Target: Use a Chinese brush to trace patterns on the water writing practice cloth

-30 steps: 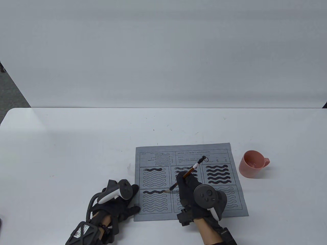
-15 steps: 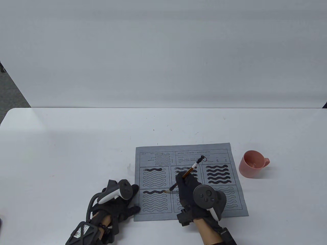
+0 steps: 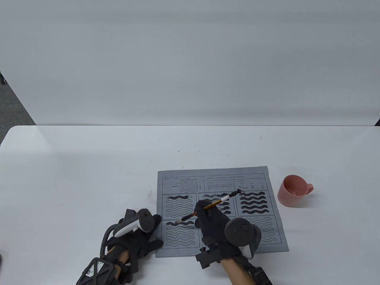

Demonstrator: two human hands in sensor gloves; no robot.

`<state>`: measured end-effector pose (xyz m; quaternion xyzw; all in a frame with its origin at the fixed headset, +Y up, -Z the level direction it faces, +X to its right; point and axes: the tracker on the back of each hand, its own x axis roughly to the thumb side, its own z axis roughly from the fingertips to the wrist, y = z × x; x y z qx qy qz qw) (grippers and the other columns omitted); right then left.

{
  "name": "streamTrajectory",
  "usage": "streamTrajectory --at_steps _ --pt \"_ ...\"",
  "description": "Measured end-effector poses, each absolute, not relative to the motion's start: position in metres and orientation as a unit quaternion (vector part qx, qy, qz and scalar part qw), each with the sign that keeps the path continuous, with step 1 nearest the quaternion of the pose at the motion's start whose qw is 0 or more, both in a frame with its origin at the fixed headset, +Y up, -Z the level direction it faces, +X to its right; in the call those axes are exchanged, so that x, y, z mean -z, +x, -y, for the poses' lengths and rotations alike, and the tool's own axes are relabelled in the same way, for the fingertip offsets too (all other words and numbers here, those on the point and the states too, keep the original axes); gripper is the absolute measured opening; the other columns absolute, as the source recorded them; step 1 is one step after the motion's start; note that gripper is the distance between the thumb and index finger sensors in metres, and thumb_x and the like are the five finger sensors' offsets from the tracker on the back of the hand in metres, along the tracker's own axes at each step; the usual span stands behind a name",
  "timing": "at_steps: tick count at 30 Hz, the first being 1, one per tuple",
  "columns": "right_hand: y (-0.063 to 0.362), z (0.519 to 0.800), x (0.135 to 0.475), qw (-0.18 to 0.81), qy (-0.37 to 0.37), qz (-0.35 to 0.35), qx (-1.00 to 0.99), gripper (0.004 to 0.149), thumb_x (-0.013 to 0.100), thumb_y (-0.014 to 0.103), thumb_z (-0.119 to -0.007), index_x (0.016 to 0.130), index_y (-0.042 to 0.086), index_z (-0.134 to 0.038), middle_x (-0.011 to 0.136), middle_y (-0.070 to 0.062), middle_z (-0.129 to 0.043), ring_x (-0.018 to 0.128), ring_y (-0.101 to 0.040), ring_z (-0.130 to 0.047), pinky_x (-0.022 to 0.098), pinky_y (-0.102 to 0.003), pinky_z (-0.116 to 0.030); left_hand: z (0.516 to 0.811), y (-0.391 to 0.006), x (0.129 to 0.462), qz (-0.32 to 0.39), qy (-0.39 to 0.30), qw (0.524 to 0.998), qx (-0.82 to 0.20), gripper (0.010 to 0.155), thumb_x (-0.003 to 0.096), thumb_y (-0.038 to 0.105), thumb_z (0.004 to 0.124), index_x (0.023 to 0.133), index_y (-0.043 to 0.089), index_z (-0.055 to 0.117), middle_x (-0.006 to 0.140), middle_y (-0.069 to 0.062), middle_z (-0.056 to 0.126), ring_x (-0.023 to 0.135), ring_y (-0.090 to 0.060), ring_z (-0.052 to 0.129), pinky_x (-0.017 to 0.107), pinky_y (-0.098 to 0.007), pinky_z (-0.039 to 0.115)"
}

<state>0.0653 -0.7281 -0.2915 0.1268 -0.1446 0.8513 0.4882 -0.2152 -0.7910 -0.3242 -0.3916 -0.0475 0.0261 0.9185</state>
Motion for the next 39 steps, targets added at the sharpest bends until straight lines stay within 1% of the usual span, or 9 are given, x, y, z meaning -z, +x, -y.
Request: streamTrajectory --at_steps 3,9,12,15,21,39 --pt "0.059 0.729 0.29 0.474 0.142 0.145 -0.856 0.042 0.056 0.029 -0.066 0.09 0.004 -0.07 0.082 -0.02 -0.091 0.05 -0.026 -0.104 0.038 -0.048 -0.085 0.791 -0.215 0.324 0.047 -0.392 0.919 -0.026 0.085 0.0414 0.071 0.052 0.094 0.058 -0.014 0.101 0.013 -0.032 0.095 -0.034 -0.03 0.071 -0.062 -0.008" --pt "0.046 0.731 0.287 0.471 0.177 0.125 -0.855 0.043 0.054 0.026 -0.064 0.091 0.004 -0.067 0.085 -0.02 -0.088 0.053 -0.027 -0.103 0.039 -0.049 -0.085 0.791 -0.215 0.324 0.047 -0.392 0.919 -0.026 0.085 0.0415 0.071 0.052 0.094 0.058 -0.014 0.101 0.013 -0.032 0.095 -0.034 -0.03 0.071 -0.062 -0.008" --pt "0.04 0.729 0.283 0.443 0.181 0.133 -0.868 0.042 0.054 0.025 -0.064 0.09 0.004 -0.068 0.085 -0.02 -0.089 0.047 -0.025 -0.104 0.035 -0.046 -0.086 0.791 -0.215 0.324 0.047 -0.392 0.919 -0.026 0.086 0.0415 0.071 0.052 0.094 0.058 -0.014 0.101 0.012 -0.032 0.095 -0.034 -0.03 0.071 -0.062 -0.007" --pt "0.036 0.73 0.282 0.445 0.191 0.131 -0.865 0.043 0.053 0.025 -0.064 0.091 0.004 -0.068 0.085 -0.02 -0.089 0.046 -0.023 -0.104 0.034 -0.046 -0.086 0.791 -0.215 0.324 0.048 -0.395 0.917 -0.025 0.086 0.0416 0.071 0.053 0.094 0.058 -0.014 0.101 0.013 -0.032 0.095 -0.034 -0.029 0.071 -0.062 -0.007" --pt "0.034 0.733 0.282 0.443 0.195 0.119 -0.867 0.043 0.053 0.025 -0.065 0.091 0.004 -0.067 0.086 -0.02 -0.089 0.045 -0.023 -0.104 0.033 -0.045 -0.086 0.791 -0.215 0.324 0.049 -0.396 0.917 -0.026 0.086 0.0417 0.071 0.053 0.094 0.058 -0.014 0.102 0.013 -0.032 0.095 -0.034 -0.029 0.071 -0.062 -0.007" --pt "0.031 0.733 0.281 0.432 0.2 0.114 -0.872 0.044 0.053 0.025 -0.065 0.092 0.006 -0.066 0.089 -0.018 -0.088 0.045 -0.023 -0.105 0.033 -0.045 -0.086 0.791 -0.215 0.325 0.048 -0.395 0.917 -0.024 0.086 0.0416 0.071 0.053 0.094 0.058 -0.014 0.101 0.012 -0.032 0.095 -0.034 -0.029 0.071 -0.062 -0.007"
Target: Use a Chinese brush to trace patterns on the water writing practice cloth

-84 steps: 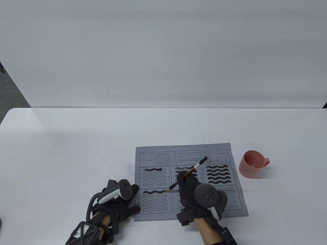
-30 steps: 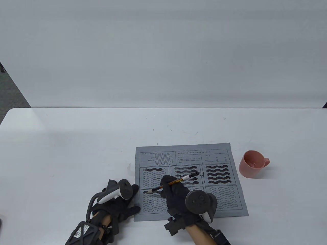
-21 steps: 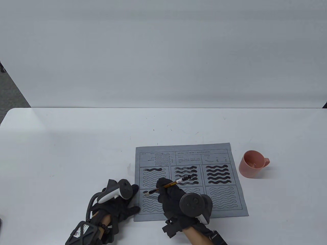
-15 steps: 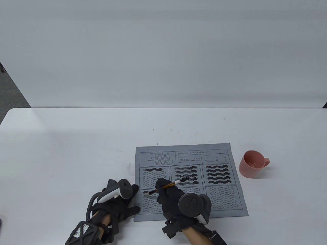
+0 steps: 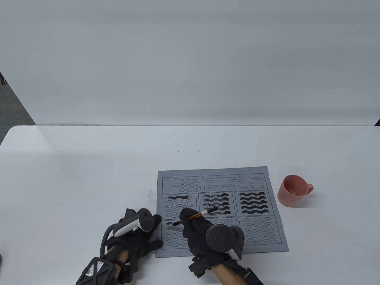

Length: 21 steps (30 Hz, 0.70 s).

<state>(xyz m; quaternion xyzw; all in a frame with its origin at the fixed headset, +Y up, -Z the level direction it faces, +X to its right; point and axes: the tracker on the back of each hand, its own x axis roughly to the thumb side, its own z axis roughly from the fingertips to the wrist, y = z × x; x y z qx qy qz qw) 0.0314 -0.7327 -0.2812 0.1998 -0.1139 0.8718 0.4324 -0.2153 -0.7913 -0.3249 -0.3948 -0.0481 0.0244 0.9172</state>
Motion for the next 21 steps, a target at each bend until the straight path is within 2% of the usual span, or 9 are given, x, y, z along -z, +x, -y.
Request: streamTrajectory --at_steps 21 --pt "0.0287 0.7348 0.2821 0.424 0.198 0.105 -0.877 0.044 0.054 0.026 -0.065 0.093 0.005 -0.066 0.089 -0.018 -0.088 0.047 -0.024 -0.105 0.035 -0.046 -0.086 0.7914 -0.2153 0.3248 0.048 -0.394 0.918 -0.024 0.086 0.0415 0.071 0.053 0.094 0.058 -0.014 0.102 0.013 -0.031 0.096 -0.034 -0.029 0.072 -0.062 -0.007"
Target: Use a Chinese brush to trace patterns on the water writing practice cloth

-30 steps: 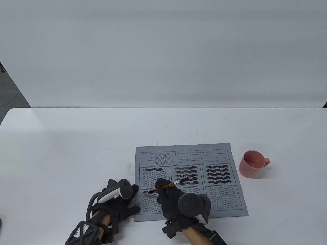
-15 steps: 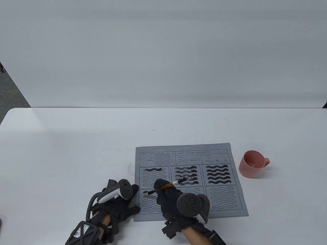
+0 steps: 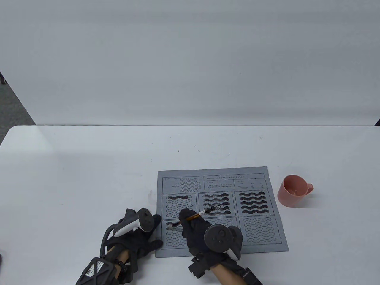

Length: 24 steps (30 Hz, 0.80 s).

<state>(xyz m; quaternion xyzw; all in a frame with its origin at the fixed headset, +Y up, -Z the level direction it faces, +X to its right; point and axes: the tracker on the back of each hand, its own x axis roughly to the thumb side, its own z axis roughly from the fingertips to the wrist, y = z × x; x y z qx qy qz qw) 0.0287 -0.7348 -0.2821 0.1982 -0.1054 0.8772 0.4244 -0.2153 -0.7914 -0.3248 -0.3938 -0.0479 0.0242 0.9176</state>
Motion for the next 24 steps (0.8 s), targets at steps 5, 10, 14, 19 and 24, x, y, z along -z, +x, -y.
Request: streamTrajectory --at_steps 5,10,14,19,24 --pt "0.0296 0.7359 0.2829 0.426 0.194 0.103 -0.878 0.044 0.055 0.027 -0.065 0.093 0.005 -0.067 0.089 -0.018 -0.088 0.047 -0.025 -0.105 0.035 -0.047 -0.086 0.7911 -0.2153 0.3247 0.048 -0.393 0.918 -0.024 0.086 0.0414 0.071 0.053 0.094 0.058 -0.014 0.102 0.013 -0.032 0.096 -0.034 -0.029 0.072 -0.062 -0.007" --pt "0.0302 0.7358 0.2831 0.421 0.191 0.108 -0.88 0.044 0.055 0.027 -0.065 0.093 0.005 -0.066 0.089 -0.018 -0.088 0.047 -0.025 -0.105 0.036 -0.047 -0.086 0.7911 -0.2153 0.3247 0.048 -0.393 0.918 -0.024 0.086 0.0414 0.071 0.053 0.094 0.058 -0.014 0.102 0.013 -0.032 0.096 -0.034 -0.029 0.071 -0.062 -0.007" --pt "0.0306 0.7361 0.2833 0.42 0.191 0.105 -0.881 0.043 0.055 0.027 -0.065 0.093 0.005 -0.067 0.088 -0.018 -0.089 0.048 -0.025 -0.104 0.036 -0.047 -0.086 0.7911 -0.2153 0.3247 0.048 -0.393 0.918 -0.024 0.086 0.0415 0.071 0.053 0.094 0.058 -0.014 0.102 0.013 -0.032 0.096 -0.034 -0.029 0.072 -0.062 -0.007" --pt "0.0315 0.7361 0.2836 0.415 0.191 0.107 -0.883 0.043 0.055 0.027 -0.065 0.092 0.006 -0.067 0.088 -0.018 -0.089 0.048 -0.025 -0.104 0.036 -0.047 -0.085 0.7911 -0.2153 0.3247 0.048 -0.393 0.918 -0.024 0.086 0.0414 0.071 0.053 0.094 0.058 -0.014 0.102 0.013 -0.032 0.095 -0.034 -0.029 0.071 -0.062 -0.007" --pt "0.0326 0.7365 0.284 0.417 0.189 0.106 -0.883 0.043 0.055 0.027 -0.064 0.092 0.006 -0.068 0.087 -0.018 -0.089 0.048 -0.026 -0.104 0.037 -0.048 -0.085 0.7911 -0.2153 0.3247 0.048 -0.393 0.918 -0.024 0.086 0.0414 0.071 0.053 0.094 0.058 -0.014 0.101 0.013 -0.032 0.095 -0.034 -0.03 0.071 -0.062 -0.007"
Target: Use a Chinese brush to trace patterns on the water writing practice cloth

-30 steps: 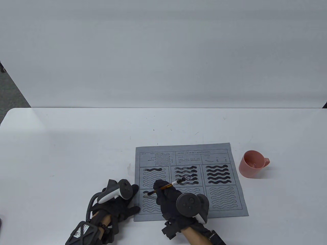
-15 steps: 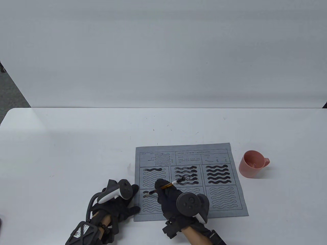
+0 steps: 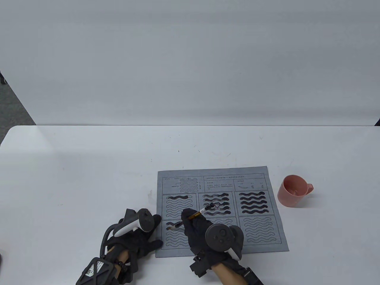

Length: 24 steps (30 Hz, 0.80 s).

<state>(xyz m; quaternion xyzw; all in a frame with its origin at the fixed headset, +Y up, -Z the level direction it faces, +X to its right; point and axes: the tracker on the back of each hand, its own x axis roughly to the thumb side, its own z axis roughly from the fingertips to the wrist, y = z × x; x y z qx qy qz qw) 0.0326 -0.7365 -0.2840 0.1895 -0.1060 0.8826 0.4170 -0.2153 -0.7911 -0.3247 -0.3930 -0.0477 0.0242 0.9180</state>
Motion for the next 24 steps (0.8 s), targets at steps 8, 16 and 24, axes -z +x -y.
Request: streamTrajectory --at_steps 8,16,24 --pt "0.0342 0.7365 0.2846 0.414 0.186 0.105 -0.885 0.043 0.055 0.027 -0.064 0.091 0.005 -0.068 0.086 -0.019 -0.089 0.049 -0.026 -0.104 0.037 -0.048 -0.085 0.7911 -0.2153 0.3247 0.048 -0.393 0.918 -0.024 0.086 0.0415 0.071 0.052 0.094 0.058 -0.014 0.101 0.013 -0.032 0.095 -0.034 -0.03 0.071 -0.062 -0.007" --pt "0.0357 0.7365 0.285 0.412 0.184 0.108 -0.886 0.043 0.055 0.028 -0.064 0.091 0.005 -0.069 0.085 -0.019 -0.09 0.049 -0.026 -0.104 0.037 -0.048 -0.085 0.7911 -0.2153 0.3247 0.048 -0.393 0.918 -0.024 0.086 0.0414 0.071 0.052 0.094 0.058 -0.014 0.101 0.013 -0.032 0.095 -0.034 -0.03 0.071 -0.062 -0.007" --pt "0.0381 0.7365 0.2856 0.413 0.178 0.109 -0.887 0.042 0.055 0.028 -0.064 0.09 0.005 -0.07 0.084 -0.019 -0.091 0.049 -0.027 -0.104 0.037 -0.049 -0.085 0.7913 -0.2152 0.3245 0.048 -0.394 0.918 -0.025 0.086 0.0415 0.071 0.052 0.094 0.058 -0.014 0.101 0.013 -0.032 0.095 -0.034 -0.03 0.071 -0.062 -0.008"
